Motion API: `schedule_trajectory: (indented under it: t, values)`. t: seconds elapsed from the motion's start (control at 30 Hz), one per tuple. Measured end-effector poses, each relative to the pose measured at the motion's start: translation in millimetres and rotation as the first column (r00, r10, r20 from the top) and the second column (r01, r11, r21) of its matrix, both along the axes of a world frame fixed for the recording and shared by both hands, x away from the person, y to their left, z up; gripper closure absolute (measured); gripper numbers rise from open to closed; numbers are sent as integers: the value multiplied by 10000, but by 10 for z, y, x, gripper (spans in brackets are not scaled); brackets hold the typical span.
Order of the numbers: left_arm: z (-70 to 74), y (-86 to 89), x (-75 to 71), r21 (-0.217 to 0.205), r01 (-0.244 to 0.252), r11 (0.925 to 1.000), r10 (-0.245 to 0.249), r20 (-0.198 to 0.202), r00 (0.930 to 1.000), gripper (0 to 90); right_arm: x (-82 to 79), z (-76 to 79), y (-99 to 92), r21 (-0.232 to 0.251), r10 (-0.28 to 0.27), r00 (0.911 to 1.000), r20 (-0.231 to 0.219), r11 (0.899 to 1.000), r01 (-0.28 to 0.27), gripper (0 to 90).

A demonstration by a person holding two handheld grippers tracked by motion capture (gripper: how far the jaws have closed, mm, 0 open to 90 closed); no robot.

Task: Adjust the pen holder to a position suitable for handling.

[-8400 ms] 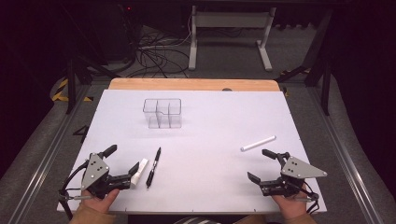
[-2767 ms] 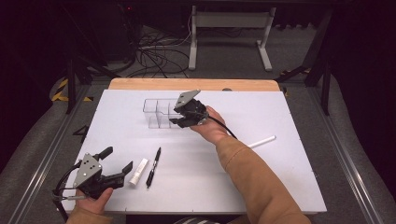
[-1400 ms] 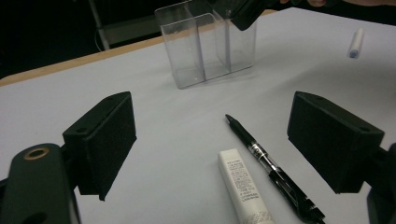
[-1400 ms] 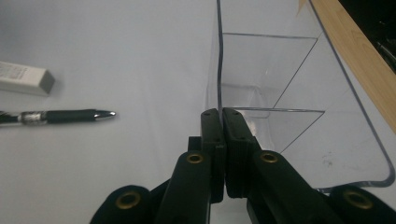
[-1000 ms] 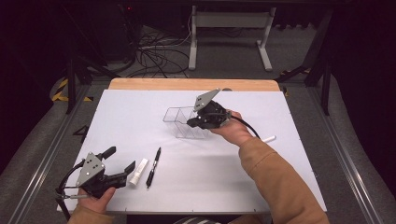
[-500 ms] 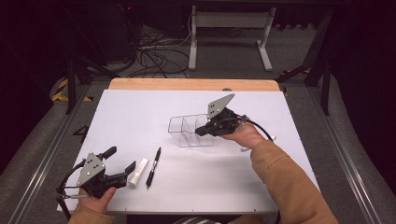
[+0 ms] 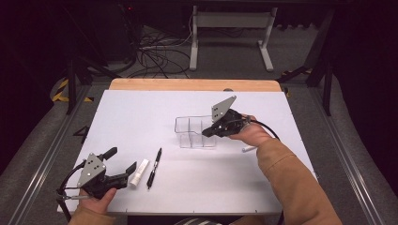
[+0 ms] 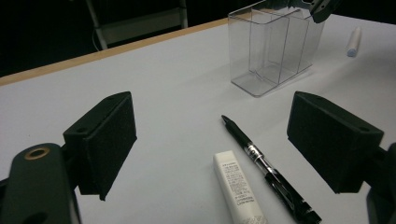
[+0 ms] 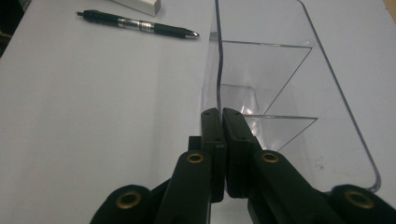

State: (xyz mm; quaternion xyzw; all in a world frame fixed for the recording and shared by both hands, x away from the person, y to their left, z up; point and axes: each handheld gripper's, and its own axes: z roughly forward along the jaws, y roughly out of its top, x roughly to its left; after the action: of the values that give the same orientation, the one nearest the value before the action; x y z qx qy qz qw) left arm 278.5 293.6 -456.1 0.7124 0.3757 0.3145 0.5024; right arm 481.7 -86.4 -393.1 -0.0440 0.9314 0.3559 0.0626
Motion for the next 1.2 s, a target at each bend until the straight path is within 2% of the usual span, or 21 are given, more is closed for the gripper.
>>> schedule_trajectory:
  t: [0.23,0.4,0.63,1.0,1.07,1.13,1.2]
  values:
    - [0,-2,0,-4,-7,10000,7,4,10000,164,31,-22,-41,-169,-99,9998,198,9998,103,877]
    - [-3,-2,3,-13,-10,10000,10,-7,10000,165,0,-29,-24,-274,-118,9999,0,9996,118,884]
    - [0,-5,-2,16,1,10000,-1,3,10000,164,3,-46,-34,-410,-96,9999,106,9991,100,882]
    - [-2,-6,3,29,-4,10000,4,-23,10000,165,-5,-62,-61,-267,-273,9995,143,9993,277,868]
    - [-2,-5,3,20,-4,10000,4,-23,10000,164,-5,-49,-81,-6,-397,9992,-18,9992,397,813]
    - [-1,-7,5,3,-5,10000,5,1,10000,164,-18,-7,-107,447,-592,9976,-346,9972,607,719]
    - [7,-10,15,42,37,10000,-37,11,10000,164,-58,59,-135,1006,-936,9935,-652,9899,999,599]
